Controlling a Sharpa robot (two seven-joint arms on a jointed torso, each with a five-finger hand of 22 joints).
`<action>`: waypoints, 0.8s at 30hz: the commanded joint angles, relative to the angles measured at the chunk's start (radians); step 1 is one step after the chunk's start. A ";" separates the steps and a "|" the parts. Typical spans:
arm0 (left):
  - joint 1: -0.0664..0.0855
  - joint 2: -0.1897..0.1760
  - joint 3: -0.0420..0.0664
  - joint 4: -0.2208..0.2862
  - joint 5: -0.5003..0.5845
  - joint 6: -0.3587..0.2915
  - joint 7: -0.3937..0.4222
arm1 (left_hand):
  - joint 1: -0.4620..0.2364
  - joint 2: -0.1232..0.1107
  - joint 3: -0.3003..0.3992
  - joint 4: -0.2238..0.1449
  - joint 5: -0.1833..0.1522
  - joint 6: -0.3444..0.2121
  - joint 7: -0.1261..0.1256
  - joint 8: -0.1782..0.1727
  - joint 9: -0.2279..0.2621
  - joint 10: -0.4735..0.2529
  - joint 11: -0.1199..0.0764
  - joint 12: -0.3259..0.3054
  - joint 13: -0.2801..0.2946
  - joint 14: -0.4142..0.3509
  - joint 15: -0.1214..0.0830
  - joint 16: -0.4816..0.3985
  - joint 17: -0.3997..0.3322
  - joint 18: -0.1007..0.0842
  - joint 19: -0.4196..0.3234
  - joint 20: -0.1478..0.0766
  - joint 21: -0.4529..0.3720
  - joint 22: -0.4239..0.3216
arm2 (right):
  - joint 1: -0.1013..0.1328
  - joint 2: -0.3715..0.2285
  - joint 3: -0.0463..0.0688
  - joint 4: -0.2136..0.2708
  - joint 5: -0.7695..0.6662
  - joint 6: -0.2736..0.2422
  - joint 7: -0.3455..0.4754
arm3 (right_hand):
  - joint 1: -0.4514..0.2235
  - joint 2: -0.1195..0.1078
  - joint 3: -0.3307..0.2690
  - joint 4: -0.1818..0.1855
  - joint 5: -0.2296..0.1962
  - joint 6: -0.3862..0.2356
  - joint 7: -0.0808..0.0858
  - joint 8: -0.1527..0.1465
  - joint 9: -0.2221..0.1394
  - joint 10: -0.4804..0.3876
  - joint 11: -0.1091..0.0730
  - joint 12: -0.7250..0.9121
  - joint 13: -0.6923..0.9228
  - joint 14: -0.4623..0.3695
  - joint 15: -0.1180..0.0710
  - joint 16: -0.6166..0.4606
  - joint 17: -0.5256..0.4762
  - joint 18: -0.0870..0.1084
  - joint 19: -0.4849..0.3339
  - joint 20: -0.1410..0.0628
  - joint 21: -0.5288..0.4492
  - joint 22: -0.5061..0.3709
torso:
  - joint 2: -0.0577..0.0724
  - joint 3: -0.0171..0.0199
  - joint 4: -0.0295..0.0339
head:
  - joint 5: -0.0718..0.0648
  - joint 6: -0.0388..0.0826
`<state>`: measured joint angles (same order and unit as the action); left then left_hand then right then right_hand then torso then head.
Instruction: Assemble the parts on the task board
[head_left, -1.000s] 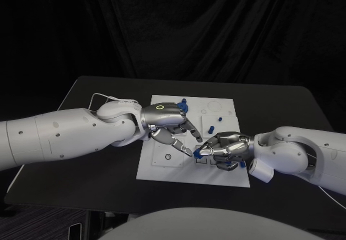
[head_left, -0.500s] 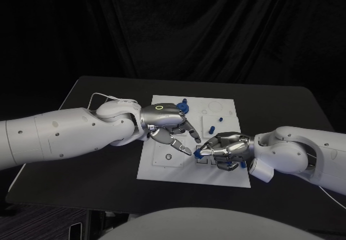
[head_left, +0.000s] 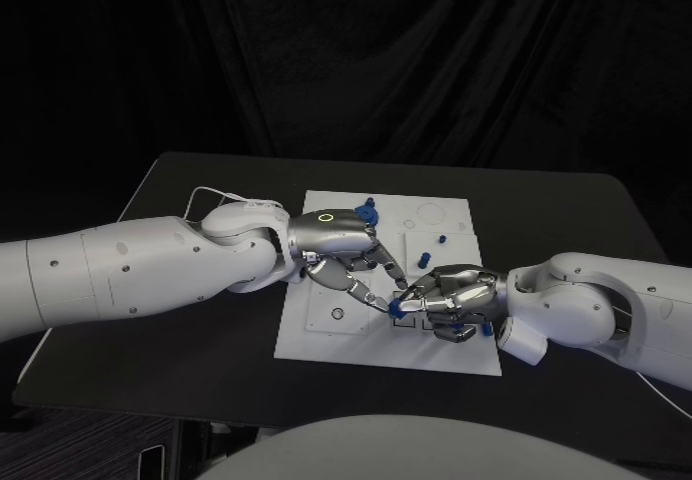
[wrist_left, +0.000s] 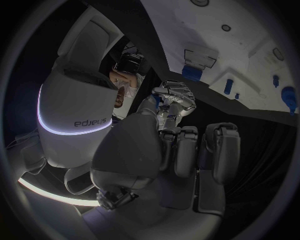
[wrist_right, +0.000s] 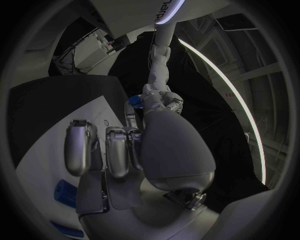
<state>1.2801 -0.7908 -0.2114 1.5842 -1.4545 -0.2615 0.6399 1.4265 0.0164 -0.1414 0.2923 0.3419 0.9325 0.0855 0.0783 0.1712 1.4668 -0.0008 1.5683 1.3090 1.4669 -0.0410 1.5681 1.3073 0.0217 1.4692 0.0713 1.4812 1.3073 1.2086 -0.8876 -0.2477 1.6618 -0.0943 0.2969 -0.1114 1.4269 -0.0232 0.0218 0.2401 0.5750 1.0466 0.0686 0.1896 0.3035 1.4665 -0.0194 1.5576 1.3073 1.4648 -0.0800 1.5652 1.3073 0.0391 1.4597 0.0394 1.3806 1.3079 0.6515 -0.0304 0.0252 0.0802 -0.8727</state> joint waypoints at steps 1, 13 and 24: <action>-0.003 0.004 0.001 0.002 0.010 0.023 0.002 | -0.002 0.003 0.000 -0.001 0.001 0.012 0.002 0.007 0.003 0.104 0.005 0.002 0.262 0.104 0.001 0.003 0.263 0.000 0.039 0.001 0.002 0.235 | -0.001 0.002 0.000 -0.002 0.005 0.012 -0.016 | 0.003 0.007 0.002 0.001 0.007 0.000 -0.006 0.003 0.159 0.078 0.008 -0.004 0.227 0.104 0.008 0.001 0.256 0.014 -0.007 0.000 -0.005 0.188 | -0.001 -0.0002 -0.0001 | 0.001 0.000; -0.005 0.005 0.001 0.005 0.010 0.036 0.006 | -0.012 0.007 -0.007 -0.002 0.010 0.027 0.001 0.017 0.008 0.104 0.005 0.002 0.262 0.104 0.001 0.003 0.263 0.000 0.039 0.002 0.002 0.235 | -0.001 0.005 0.000 -0.008 0.005 0.007 -0.021 | 0.004 0.007 0.001 0.001 0.007 -0.002 -0.005 0.003 0.158 0.078 0.008 -0.005 0.226 0.104 0.008 0.001 0.256 0.015 -0.008 0.000 -0.007 0.188 | 0.001 0.0002 0.0002 | 0.002 0.000; -0.007 0.007 0.001 0.003 0.010 0.040 0.019 | 0.038 0.023 0.015 -0.003 0.104 0.045 -0.009 0.032 0.016 0.104 -0.004 0.002 0.262 0.104 -0.005 0.003 0.263 0.000 0.041 -0.002 0.006 0.236 | -0.001 0.007 0.000 -0.010 0.005 0.009 -0.033 | 0.005 0.008 0.001 0.001 0.008 -0.003 -0.005 0.003 0.158 0.076 0.008 -0.006 0.224 0.103 0.009 -0.001 0.253 0.016 -0.011 0.000 -0.011 0.186 | 0.001 0.0000 -0.0002 | 0.002 0.000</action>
<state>1.2752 -0.7868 -0.2114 1.5856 -1.4543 -0.2324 0.6413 1.4542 0.0361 -0.1305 0.2896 0.4392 0.9739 0.0805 0.1045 0.1861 1.4634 0.0027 1.5770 1.3106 1.4669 -0.0410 1.5681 1.3073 0.0217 1.4692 0.0713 1.4812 1.3076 1.2086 -0.8809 -0.2477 1.6515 -0.0939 0.2968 -0.1225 1.4291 -0.0212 0.0191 0.2401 0.5803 1.0421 0.0695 0.1896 0.3035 1.4665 -0.0194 1.5577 1.3073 1.4648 -0.0800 1.5653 1.3073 0.0391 1.4529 0.0397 1.3728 1.3076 0.6526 -0.0305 0.0252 0.0818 -0.8727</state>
